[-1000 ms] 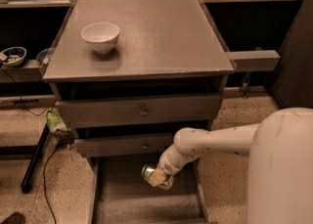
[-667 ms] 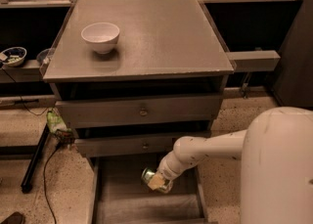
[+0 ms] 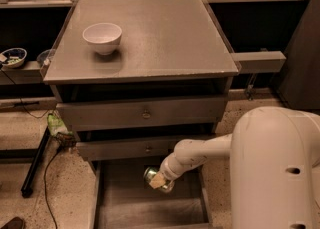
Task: Place green can into bottom drawer
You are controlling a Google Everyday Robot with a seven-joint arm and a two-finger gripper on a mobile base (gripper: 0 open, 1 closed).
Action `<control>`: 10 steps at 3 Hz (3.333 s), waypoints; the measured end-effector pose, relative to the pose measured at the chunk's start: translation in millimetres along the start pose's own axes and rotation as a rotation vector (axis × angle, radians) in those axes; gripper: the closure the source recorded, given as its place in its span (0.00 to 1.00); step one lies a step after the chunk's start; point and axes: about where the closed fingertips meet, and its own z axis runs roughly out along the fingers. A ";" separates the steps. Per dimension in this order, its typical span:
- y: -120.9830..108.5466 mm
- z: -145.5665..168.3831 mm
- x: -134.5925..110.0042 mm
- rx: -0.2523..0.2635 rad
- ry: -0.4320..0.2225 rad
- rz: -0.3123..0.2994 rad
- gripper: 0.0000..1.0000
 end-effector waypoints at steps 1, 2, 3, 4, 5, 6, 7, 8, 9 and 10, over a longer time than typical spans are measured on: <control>0.4 1.1 0.9 -0.002 0.002 0.004 1.00; -2.1 28.7 28.0 -0.047 0.051 0.062 1.00; -6.3 59.2 65.4 -0.090 0.101 0.139 1.00; -10.3 83.7 90.9 -0.119 0.141 0.192 1.00; -10.0 87.9 94.3 -0.124 0.145 0.198 1.00; -9.0 96.4 95.2 -0.100 0.160 0.212 1.00; -18.0 106.3 95.4 -0.044 0.147 0.253 1.00; -29.0 115.1 90.2 -0.002 0.124 0.279 1.00; -42.5 130.1 87.4 0.007 0.116 0.321 1.00; -43.4 141.8 95.6 0.008 0.121 0.338 1.00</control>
Offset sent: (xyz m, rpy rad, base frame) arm -0.0287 -0.0243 -0.1057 -0.0334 0.2529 -0.0706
